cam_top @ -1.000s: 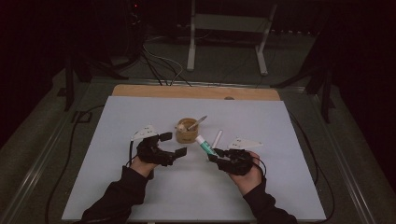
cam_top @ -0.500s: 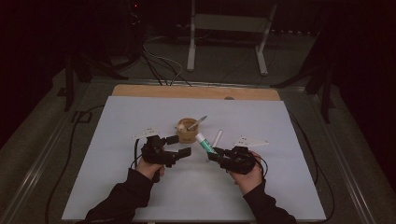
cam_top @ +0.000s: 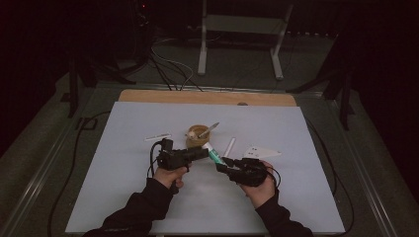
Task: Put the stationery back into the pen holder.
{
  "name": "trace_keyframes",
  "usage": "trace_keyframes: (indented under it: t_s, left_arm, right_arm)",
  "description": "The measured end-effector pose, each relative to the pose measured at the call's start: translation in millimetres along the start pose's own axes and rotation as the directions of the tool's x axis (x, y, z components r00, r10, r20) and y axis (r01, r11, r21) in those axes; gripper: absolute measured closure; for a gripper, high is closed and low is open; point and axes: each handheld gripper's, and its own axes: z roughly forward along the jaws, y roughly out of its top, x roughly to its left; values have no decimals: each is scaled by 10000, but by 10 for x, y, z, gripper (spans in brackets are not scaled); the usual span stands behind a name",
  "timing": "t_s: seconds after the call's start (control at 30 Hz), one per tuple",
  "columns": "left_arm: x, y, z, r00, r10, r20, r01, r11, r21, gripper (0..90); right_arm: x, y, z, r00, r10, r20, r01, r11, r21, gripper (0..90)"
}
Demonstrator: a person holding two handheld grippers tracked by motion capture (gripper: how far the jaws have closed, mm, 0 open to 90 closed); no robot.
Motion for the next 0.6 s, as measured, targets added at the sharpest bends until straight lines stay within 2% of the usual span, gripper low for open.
trace_keyframes:
  t_s: [0.1, 0.27, 0.43, 0.5, 0.6]
  left_arm:
    - [38, -15, 19, 9990, -412, 179, 414, 9991, -70, 400]
    - [66, -26, 39, 9963, -747, 420, 751, 9971, -78, 499]
    - [74, -26, 41, 9912, -977, 895, 993, 9950, -136, 628]
    - [66, -26, 37, 9911, -922, 964, 939, 9955, -131, 639]
    - [20, -18, 32, 9941, -540, 946, 556, 9984, -143, 657]
  right_arm:
    - [11, -2, 6, 10000, -29, -62, 29, 10000, -20, 658]
    - [41, -4, 24, 9997, -88, -211, 88, 10000, 0, 658]
    - [63, -9, 45, 9990, -235, -385, 235, 9997, 10, 657]
    - [68, -6, 50, 9989, -275, -378, 278, 9996, 64, 657]
    - [66, -11, 67, 9982, -314, -509, 321, 9994, 121, 651]
